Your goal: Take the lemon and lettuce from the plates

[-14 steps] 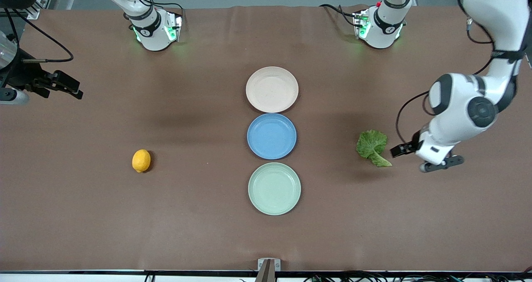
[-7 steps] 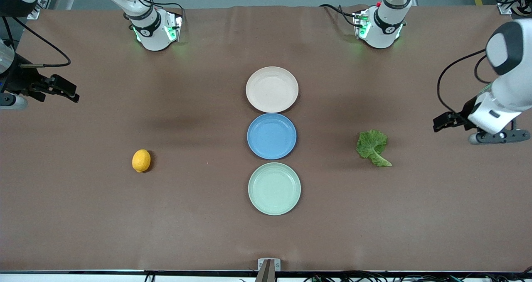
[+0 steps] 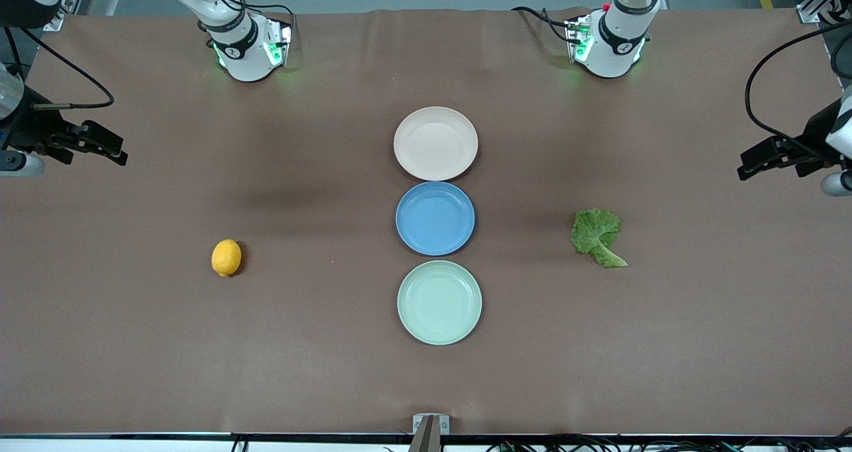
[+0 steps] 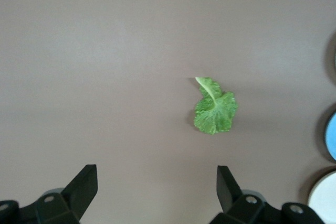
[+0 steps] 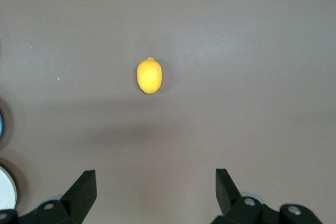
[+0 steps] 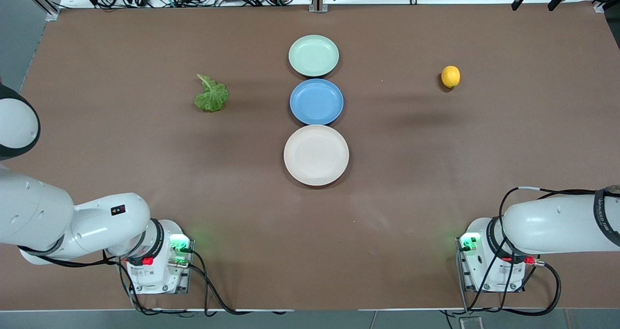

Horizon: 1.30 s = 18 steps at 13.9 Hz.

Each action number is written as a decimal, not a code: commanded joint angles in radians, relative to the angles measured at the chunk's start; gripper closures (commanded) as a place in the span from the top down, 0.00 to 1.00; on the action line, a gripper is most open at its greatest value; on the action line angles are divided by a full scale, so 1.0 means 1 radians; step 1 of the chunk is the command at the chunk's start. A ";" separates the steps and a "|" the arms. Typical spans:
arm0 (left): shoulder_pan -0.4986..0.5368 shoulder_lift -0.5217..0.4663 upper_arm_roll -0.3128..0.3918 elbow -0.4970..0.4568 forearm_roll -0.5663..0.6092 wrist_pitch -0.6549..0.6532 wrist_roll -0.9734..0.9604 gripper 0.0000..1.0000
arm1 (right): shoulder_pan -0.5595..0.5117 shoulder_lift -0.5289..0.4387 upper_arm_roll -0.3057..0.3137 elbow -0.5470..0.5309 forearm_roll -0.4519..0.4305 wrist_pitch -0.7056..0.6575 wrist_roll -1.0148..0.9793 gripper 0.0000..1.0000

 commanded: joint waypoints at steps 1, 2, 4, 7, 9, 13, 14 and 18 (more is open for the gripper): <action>-0.082 -0.025 0.097 0.012 -0.041 -0.021 0.024 1.00 | -0.002 -0.003 0.007 0.003 -0.009 0.000 -0.004 1.00; -0.160 -0.034 0.180 0.012 -0.041 -0.022 0.024 1.00 | -0.002 -0.003 0.007 0.004 -0.009 0.000 -0.004 1.00; -0.290 -0.037 0.303 0.012 -0.041 -0.022 0.023 1.00 | 0.000 -0.003 0.008 0.003 -0.010 0.000 -0.004 1.00; -0.334 -0.047 0.343 0.012 -0.041 -0.022 0.023 1.00 | -0.002 -0.005 0.010 0.001 -0.010 -0.005 -0.004 1.00; -0.331 -0.048 0.339 0.012 -0.041 -0.022 0.021 1.00 | -0.005 -0.006 0.008 0.001 -0.010 -0.014 -0.004 1.00; -0.334 -0.048 0.336 0.012 -0.041 -0.022 0.018 1.00 | -0.002 -0.006 0.010 0.001 -0.010 -0.022 -0.002 1.00; -0.334 -0.048 0.334 0.012 -0.041 -0.022 0.018 1.00 | 0.000 -0.006 0.010 0.001 -0.010 -0.022 -0.002 1.00; -0.334 -0.048 0.313 0.031 -0.038 -0.022 0.009 1.00 | -0.002 -0.006 0.010 0.000 -0.004 -0.025 -0.002 1.00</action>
